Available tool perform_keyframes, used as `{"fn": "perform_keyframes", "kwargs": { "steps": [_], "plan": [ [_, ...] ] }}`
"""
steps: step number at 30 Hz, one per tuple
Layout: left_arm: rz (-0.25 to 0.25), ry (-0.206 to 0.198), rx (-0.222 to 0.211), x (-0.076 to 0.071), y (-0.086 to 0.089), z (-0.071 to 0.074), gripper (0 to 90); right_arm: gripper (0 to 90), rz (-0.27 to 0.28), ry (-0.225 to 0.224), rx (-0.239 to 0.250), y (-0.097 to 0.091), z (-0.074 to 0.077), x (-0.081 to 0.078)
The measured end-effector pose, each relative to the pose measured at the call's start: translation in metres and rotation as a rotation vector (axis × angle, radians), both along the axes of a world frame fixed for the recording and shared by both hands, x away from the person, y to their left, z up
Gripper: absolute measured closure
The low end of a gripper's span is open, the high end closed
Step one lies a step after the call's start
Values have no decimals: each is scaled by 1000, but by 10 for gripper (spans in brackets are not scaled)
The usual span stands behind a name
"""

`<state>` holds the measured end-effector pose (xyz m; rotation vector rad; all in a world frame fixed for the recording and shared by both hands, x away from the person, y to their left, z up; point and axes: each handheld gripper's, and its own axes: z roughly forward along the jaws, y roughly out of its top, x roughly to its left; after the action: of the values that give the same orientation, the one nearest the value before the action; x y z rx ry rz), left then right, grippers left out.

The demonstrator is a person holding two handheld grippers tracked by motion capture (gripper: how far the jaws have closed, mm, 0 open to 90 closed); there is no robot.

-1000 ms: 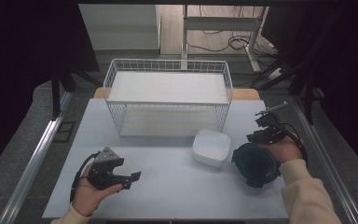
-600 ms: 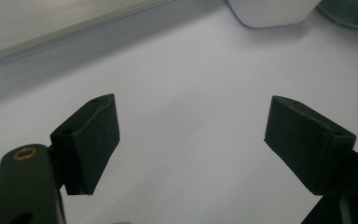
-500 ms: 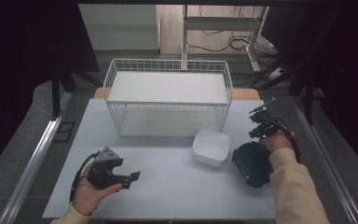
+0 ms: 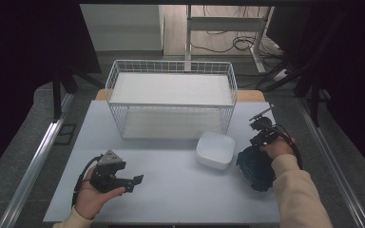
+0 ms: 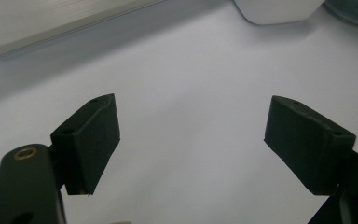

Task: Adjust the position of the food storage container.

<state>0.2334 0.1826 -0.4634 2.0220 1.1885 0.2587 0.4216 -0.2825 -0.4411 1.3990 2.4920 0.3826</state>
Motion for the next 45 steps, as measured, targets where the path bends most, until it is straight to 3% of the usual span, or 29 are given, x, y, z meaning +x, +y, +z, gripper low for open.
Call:
{"fn": "perform_keyframes", "kwargs": {
  "steps": [7, 13, 19, 35, 37, 38, 39, 40, 42, 43, 44, 45],
  "plan": [
    [-1, -2, 2, -1, 1, 1, 177, 899, 10, 13, -14, 1, 1, -8],
    [1, 1, 1, -1, 0, 0, 177, 900, 40, 27, 27, 5, -1, -24],
    [-4, 1, 5, -2, -1, 0, 177, 900, 80, 28, 35, 13, -3, -38],
    [-11, 0, 8, -3, -2, 2, 177, 898, 137, 18, 96, 15, -5, -62],
    [-10, -7, 5, -4, -2, 4, 177, 896, 150, -39, 126, 9, 0, -65],
    [-9, -11, 3, -5, -2, 5, 176, 896, 130, -70, 134, 4, 4, -67],
    [-9, -11, 3, -5, -2, 5, 176, 896, 130, -70, 134, 4, 4, -67],
    [-9, -12, 4, -5, -2, 6, 176, 896, 88, -103, 130, -12, 14, -68],
    [-9, -10, 4, -5, -2, 5, 176, 896, 71, -106, 138, -18, 17, -68],
    [-9, -9, 5, -4, -2, 5, 176, 896, 20, -111, 128, -38, 22, -70],
    [-9, -8, 5, -4, -2, 4, 176, 896, 20, -111, 128, -38, 22, -70],
    [-8, -7, 5, -4, -2, 4, 176, 896, -13, -101, 108, -54, 21, -73]
  ]
}}
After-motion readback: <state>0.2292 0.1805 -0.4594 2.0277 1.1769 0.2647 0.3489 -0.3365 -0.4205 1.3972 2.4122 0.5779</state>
